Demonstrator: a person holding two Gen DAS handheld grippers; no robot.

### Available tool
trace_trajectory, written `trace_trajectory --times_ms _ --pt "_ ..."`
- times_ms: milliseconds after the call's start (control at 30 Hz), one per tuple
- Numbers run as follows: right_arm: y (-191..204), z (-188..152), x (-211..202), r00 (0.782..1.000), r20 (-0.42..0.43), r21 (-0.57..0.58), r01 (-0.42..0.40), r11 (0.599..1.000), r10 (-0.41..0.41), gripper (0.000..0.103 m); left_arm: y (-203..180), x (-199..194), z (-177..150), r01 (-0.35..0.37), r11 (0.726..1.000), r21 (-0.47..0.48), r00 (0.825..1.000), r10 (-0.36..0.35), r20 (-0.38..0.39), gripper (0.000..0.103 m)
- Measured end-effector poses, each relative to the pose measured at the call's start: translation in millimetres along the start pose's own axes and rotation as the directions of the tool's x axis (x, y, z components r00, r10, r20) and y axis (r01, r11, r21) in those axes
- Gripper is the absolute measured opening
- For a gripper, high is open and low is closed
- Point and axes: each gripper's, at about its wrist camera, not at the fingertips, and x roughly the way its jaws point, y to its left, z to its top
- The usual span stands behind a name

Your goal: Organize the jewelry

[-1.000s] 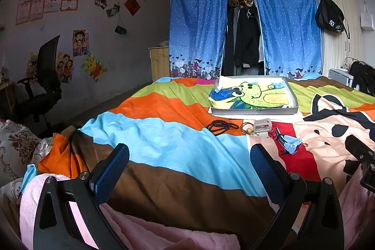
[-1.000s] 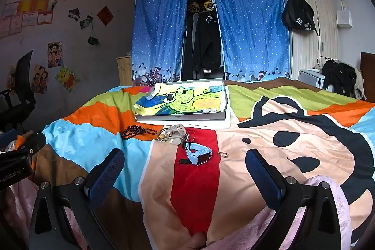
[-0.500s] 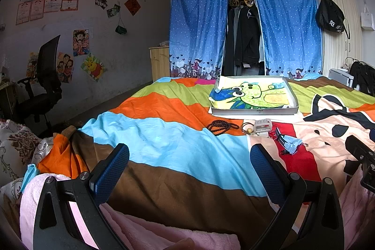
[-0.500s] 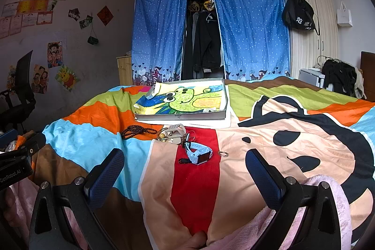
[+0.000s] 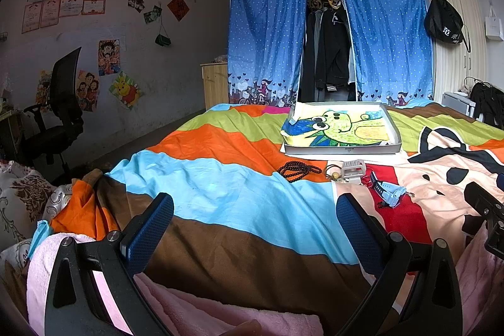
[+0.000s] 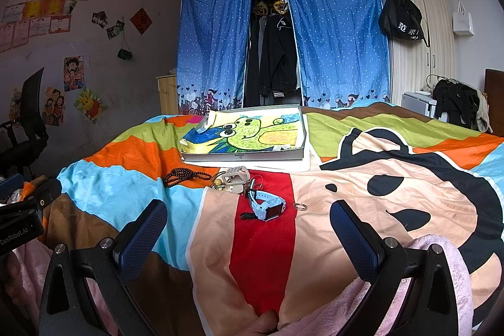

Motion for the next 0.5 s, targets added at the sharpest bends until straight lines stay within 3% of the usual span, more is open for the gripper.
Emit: trace_trajectory --times_ms 500 --pt "-0.2 -0.4 0.1 1.000 -0.001 0.001 0.000 1.000 0.000 0.103 1.0 -0.2 -0.3 0.000 1.000 0.000 1.000 0.000 -0.001 0.101"
